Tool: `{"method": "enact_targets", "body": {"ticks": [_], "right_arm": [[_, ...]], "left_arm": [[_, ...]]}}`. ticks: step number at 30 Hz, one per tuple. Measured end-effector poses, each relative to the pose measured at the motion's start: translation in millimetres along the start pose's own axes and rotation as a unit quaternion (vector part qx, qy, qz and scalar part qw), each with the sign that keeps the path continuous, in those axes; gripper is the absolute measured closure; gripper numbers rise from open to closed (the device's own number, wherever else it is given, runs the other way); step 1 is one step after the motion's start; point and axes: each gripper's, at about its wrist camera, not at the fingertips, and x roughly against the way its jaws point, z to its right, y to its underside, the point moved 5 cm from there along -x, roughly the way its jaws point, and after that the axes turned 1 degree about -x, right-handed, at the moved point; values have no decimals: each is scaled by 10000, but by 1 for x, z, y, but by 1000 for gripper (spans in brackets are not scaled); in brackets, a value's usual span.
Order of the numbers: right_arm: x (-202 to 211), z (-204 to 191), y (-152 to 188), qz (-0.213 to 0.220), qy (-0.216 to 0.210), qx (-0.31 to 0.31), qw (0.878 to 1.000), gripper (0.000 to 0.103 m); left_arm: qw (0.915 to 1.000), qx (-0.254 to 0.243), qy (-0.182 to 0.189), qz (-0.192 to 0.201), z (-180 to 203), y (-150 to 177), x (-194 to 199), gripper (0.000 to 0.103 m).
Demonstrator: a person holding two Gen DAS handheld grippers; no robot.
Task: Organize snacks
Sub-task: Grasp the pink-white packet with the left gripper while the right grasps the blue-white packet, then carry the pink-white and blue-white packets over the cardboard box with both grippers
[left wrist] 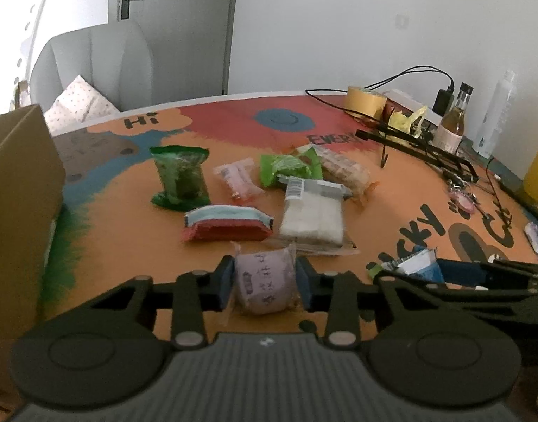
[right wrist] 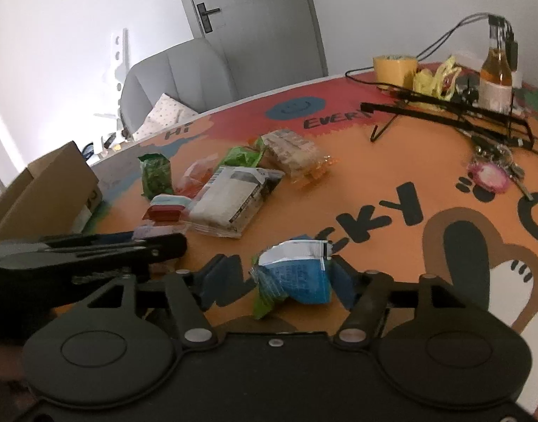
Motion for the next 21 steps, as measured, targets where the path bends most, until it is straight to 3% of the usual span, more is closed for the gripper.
{"method": "enact_targets", "body": {"ticks": [1,4,7,12,21], "right_arm": [[0,-1,0,5,50,39,10000,40],[0,-1,-1,12,302,166,9994,63],[3,3,-2,6,261,6,9997,70],[8,8,-2,122,277,-259,9992,70],[21,-13,-16,294,0,-199,9994,70]], "left_arm": [[10000,24,5,-5,-2,1,1,67],[10000,93,5,-6,-6,3,5,68],[9999,164,55,6,-8,3,10,68],[9997,182,63,131,-11,-1,24,68],[9989,250,-55,384,-21,-13,52,68]]}}
